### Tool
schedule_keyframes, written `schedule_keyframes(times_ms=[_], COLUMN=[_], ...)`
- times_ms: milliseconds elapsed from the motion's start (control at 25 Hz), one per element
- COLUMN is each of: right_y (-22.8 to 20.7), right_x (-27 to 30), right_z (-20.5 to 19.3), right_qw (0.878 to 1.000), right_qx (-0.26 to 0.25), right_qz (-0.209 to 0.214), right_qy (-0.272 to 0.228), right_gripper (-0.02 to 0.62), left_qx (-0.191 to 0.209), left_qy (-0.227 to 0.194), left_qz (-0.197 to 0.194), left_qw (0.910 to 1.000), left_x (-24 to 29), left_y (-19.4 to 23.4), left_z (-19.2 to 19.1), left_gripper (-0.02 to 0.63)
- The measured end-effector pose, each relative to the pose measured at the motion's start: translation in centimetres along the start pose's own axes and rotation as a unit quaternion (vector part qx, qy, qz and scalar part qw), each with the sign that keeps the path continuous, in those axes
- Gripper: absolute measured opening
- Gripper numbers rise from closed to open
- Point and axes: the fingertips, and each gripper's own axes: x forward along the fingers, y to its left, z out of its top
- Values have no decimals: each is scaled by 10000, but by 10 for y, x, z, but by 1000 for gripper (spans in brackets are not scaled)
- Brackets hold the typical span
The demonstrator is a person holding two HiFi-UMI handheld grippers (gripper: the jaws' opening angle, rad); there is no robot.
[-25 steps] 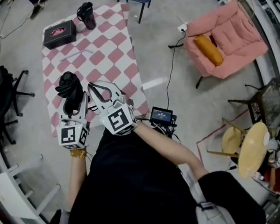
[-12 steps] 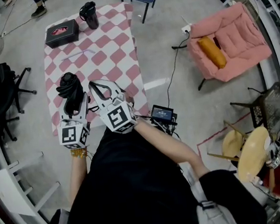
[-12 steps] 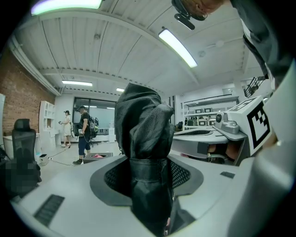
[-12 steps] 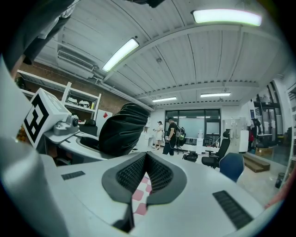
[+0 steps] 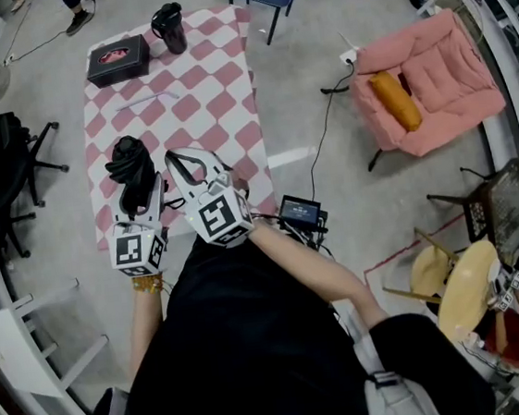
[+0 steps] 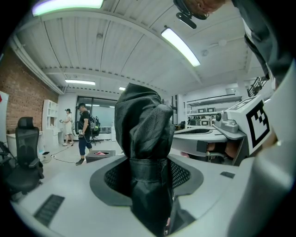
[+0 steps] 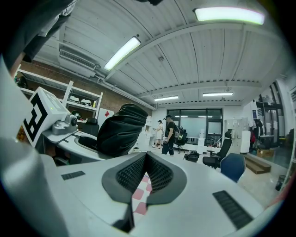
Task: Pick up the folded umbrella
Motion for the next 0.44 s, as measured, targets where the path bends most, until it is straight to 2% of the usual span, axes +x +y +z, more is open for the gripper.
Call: schedule_keyframes(times_ms=[440], right_y=[-2], right_x=[4], right_z=[3], right_qw=[10000], right_qx=[17], right_qz=[-40], right_qy=[-50], right_gripper=[15], left_qx=[-74], left_qy=[23], left_qz=[127], left_qw=[9999], left_x=[-4], left_y=[10], left_z=[-1], left_gripper=[210])
